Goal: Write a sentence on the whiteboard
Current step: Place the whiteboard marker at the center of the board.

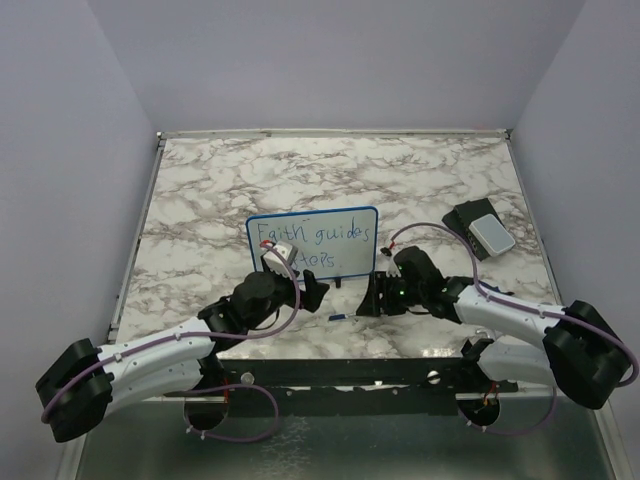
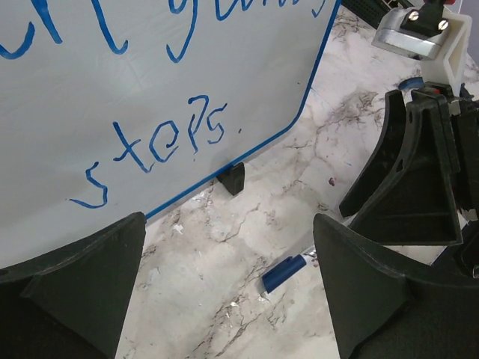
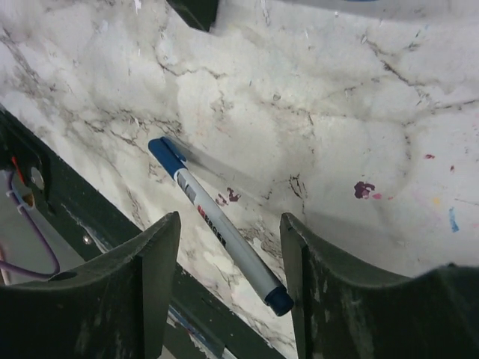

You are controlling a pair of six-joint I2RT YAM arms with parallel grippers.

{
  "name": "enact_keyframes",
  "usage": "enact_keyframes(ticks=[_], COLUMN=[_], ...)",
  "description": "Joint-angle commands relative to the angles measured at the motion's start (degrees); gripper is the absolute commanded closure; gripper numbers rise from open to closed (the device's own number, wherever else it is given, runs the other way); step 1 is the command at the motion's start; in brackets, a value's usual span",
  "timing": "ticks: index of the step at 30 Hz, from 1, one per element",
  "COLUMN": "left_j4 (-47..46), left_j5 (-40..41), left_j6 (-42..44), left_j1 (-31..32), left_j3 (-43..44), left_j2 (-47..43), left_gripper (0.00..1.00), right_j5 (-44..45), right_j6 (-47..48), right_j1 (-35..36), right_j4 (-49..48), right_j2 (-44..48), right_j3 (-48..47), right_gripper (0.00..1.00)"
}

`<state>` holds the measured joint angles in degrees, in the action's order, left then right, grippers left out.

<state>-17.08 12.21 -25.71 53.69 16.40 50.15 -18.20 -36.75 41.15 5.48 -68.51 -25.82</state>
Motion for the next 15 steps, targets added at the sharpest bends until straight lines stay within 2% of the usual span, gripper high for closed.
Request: enact_keyframes(ticks=[1, 4, 10, 15], left_j4=[2.6, 5.0, 10.1, 14.6], left_j5=[-1.1, -1.0, -6.5, -12.1], left_j6=[-1.1, -1.0, 0.9, 2.6], left_j1=[-0.7, -1.5, -4.5, -9.0], left_j3=[2.5, 4.7, 12.1, 20.2], left_j2=[-1.1, -1.4, 1.2, 4.6], left_gripper=[0.06, 0.06, 0.05, 0.05], right_j5=[5.1, 8.5, 16.2, 21.0], right_j6=[-0.4, -0.4, 1.0, 3.7], right_j1=[-0.3, -0.4, -2.2, -7.7], right_j4=[-1.7, 0.3, 6.3, 11.2], right_j2=[2.9, 5.5, 10.4, 14.4], right_j3=[0.2, -0.2, -2.2, -4.7], right_gripper=[0.37, 0.27, 0.16, 0.14])
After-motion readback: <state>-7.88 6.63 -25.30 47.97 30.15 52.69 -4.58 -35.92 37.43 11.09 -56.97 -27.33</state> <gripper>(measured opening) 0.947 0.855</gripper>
